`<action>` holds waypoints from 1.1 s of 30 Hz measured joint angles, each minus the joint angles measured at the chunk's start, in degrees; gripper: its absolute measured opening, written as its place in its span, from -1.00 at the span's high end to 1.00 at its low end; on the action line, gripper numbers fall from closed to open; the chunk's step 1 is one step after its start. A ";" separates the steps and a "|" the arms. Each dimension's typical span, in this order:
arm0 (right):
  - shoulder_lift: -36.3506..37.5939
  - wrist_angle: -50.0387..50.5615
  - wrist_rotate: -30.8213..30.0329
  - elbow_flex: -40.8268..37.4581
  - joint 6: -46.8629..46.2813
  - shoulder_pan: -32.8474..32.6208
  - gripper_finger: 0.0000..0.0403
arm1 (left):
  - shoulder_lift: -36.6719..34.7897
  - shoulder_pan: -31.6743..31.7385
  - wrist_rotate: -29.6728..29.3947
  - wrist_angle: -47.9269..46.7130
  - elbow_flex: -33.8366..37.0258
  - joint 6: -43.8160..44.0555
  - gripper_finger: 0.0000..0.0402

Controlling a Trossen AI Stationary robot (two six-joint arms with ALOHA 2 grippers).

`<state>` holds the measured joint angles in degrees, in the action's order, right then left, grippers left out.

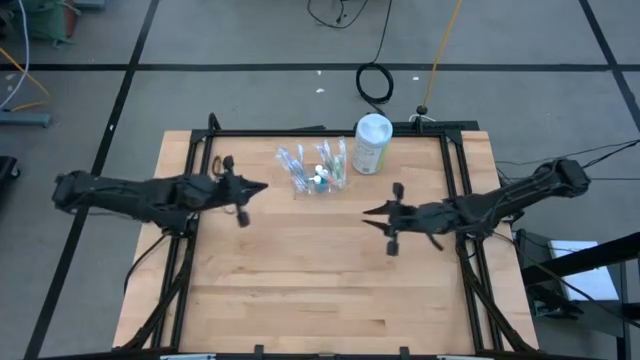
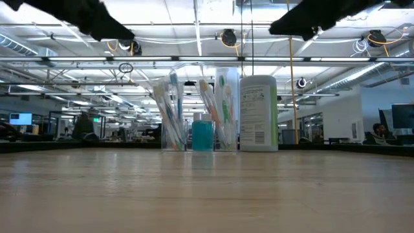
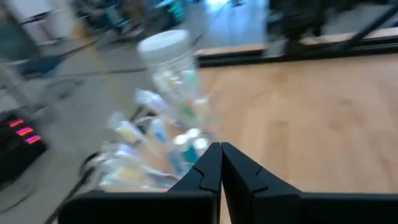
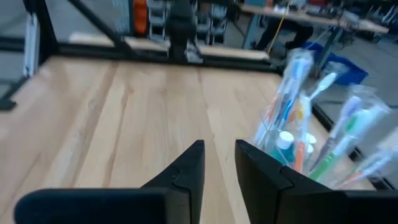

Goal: Pick & Place toothbrushing station
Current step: Return to Home Position

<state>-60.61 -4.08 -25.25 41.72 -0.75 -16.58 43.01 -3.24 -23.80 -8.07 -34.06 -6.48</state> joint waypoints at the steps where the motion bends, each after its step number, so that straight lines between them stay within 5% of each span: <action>1: 2.06 -1.69 0.01 -2.08 -0.09 0.00 0.61 | -1.91 0.39 2.68 0.07 1.16 -0.72 0.95; 5: 10.36 -8.50 0.79 -10.91 1.33 0.18 0.63 | -8.79 1.81 9.68 4.05 6.51 -5.60 0.94; 11: 22.11 -12.51 11.80 -20.94 2.06 1.43 0.64 | -18.21 3.77 20.99 4.63 11.66 -13.20 0.96; 14: 27.33 -12.90 12.64 -24.70 2.94 1.95 0.64 | -22.20 4.02 27.06 2.94 13.61 -17.37 0.91; 33: 50.81 -13.21 13.07 -38.41 7.60 3.93 0.64 | -38.28 4.02 31.96 -8.47 18.53 -12.66 0.97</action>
<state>-9.80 -17.30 -12.18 3.32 6.86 -12.65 4.73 0.78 8.16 -16.54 -15.53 -19.14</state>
